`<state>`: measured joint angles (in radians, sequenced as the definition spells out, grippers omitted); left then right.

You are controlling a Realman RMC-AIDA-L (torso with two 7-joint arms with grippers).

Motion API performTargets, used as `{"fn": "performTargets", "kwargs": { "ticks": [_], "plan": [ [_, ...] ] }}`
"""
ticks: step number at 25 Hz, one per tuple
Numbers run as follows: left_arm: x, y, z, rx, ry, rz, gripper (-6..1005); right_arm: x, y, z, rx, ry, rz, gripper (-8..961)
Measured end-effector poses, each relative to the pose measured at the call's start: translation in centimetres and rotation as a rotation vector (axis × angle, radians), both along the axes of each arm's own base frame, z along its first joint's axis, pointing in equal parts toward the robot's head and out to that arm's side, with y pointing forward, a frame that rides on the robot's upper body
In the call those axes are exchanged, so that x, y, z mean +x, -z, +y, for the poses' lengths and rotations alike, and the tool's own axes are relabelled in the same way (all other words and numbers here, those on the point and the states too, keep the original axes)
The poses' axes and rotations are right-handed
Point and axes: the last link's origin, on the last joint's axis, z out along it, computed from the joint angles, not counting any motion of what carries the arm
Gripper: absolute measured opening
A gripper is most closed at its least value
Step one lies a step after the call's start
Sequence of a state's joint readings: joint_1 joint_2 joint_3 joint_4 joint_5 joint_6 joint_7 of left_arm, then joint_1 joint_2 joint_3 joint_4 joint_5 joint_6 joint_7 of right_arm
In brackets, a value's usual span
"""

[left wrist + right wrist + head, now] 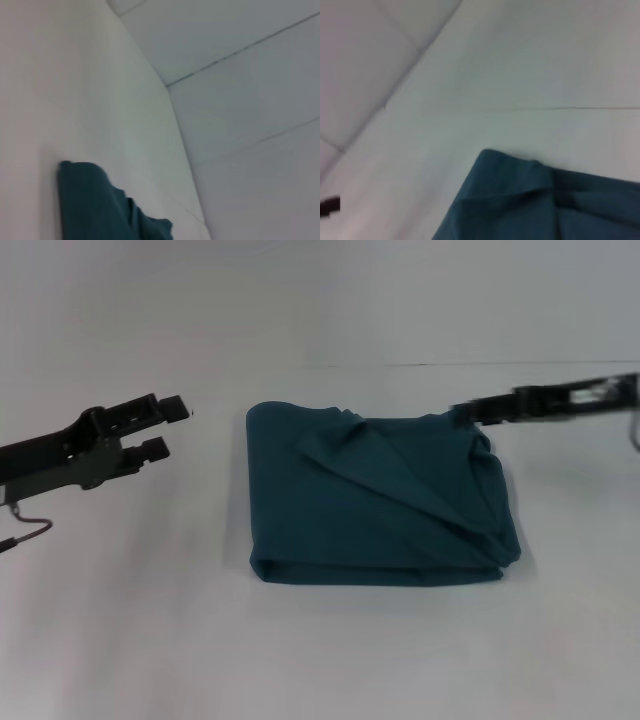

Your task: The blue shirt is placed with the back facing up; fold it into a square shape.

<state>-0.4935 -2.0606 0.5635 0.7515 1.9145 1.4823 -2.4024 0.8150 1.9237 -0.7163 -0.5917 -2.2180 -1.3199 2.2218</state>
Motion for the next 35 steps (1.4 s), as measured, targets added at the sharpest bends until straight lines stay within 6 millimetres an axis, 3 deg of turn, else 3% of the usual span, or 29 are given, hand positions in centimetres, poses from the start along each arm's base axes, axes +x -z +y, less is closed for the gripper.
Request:
{"fn": "performTargets", "kwargs": {
  "ticks": [6, 13, 23, 35],
  "plan": [
    [-1.3, -0.4, -0.7, 0.02, -0.047, -0.003, 848, -5.7, 4.8, 2.5, -0.045, -0.132, -0.22, 684],
    [-2.1, -0.6, -1.1, 0.041, -0.078, -0.016, 847, -9.4, 9.9, 2.5, -0.067, -0.244, -0.412, 684],
    [-2.1, -0.1, -1.2, 0.036, -0.086, -0.021, 846, -11.2, 12.0, 2.0, -0.069, -0.298, -0.388, 683],
    [-2.0, 0.2, -1.0, 0.032, -0.087, -0.025, 844, -10.5, 13.1, 2.0, -0.044, -0.28, -0.439, 678]
  ]
}}
